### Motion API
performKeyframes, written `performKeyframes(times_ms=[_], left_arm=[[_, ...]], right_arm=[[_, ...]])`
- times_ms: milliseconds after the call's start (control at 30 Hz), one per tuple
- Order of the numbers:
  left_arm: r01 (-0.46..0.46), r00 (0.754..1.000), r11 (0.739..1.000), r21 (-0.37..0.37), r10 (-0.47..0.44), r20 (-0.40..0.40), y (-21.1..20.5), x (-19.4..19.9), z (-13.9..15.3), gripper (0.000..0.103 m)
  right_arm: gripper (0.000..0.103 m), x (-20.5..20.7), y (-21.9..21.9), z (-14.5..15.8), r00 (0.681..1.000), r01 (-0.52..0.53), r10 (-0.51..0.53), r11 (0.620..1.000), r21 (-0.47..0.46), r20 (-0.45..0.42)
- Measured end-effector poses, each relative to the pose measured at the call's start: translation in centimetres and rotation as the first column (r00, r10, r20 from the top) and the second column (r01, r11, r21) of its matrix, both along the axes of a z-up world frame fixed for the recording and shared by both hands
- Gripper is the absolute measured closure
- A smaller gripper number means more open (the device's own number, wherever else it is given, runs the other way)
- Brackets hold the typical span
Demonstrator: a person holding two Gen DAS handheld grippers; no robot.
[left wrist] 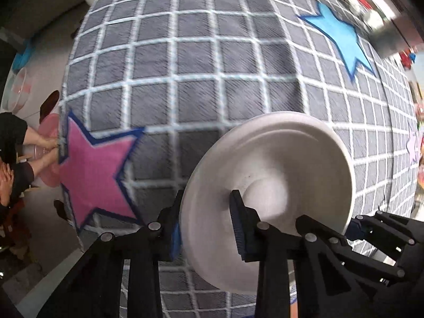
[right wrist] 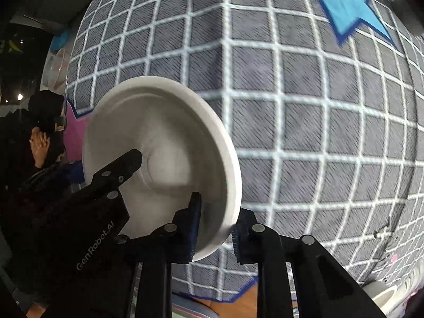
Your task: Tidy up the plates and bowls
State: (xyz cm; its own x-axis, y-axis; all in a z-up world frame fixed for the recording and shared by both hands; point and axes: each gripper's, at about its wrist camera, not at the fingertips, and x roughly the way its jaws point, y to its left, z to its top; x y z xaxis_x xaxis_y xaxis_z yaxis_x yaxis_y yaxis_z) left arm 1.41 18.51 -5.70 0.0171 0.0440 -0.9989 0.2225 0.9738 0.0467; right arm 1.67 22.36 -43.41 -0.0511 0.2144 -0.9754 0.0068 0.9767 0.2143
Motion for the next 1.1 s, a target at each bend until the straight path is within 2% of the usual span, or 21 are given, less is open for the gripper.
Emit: performKeyframes(times_ms=[367, 633, 767, 867, 1033, 1100], left_arm=[[0.121, 0.991, 0.992, 0.02, -0.12, -0.058, -8.2, -7.3, -0.6, 0.067], [0.122, 0.99, 0.992, 0.039, -0.119, -0.077, -13.0, -12.6, -0.2, 0.066], [0.109, 0.993, 0.993, 0.043, -0.106, -0.052, -17.6, -17.0, 1.3, 0.066], [0.117, 0.993, 0.992, 0.043, -0.116, -0.036, -20.9, -18.8, 2.6, 0.066], [0.151, 0.988, 0.988, 0.036, -0.15, -0.03, -28.1, -23.3, 3.8, 0.066], [0.173, 0.985, 0.984, 0.041, -0.172, -0.025, -32.4, -25.5, 4.4, 0.066]], right_arm=[[0.079, -7.6, -6.1, -2.5, 0.998, 0.031, -0.03, 0.999, 0.017, -0.049], [0.079, -12.2, -10.6, -3.6, 0.996, 0.044, -0.04, 0.998, 0.049, -0.077], [0.079, -13.3, -12.9, -2.5, 0.998, 0.043, -0.039, 0.997, 0.065, -0.058], [0.079, -13.9, -15.9, -1.9, 0.998, 0.047, -0.044, 0.996, 0.078, -0.043], [0.079, -14.8, -20.6, 0.9, 0.999, 0.051, -0.05, 0.995, 0.085, -0.022], [0.079, -15.8, -24.0, 2.4, 0.998, 0.056, -0.055, 0.995, 0.086, -0.015]])
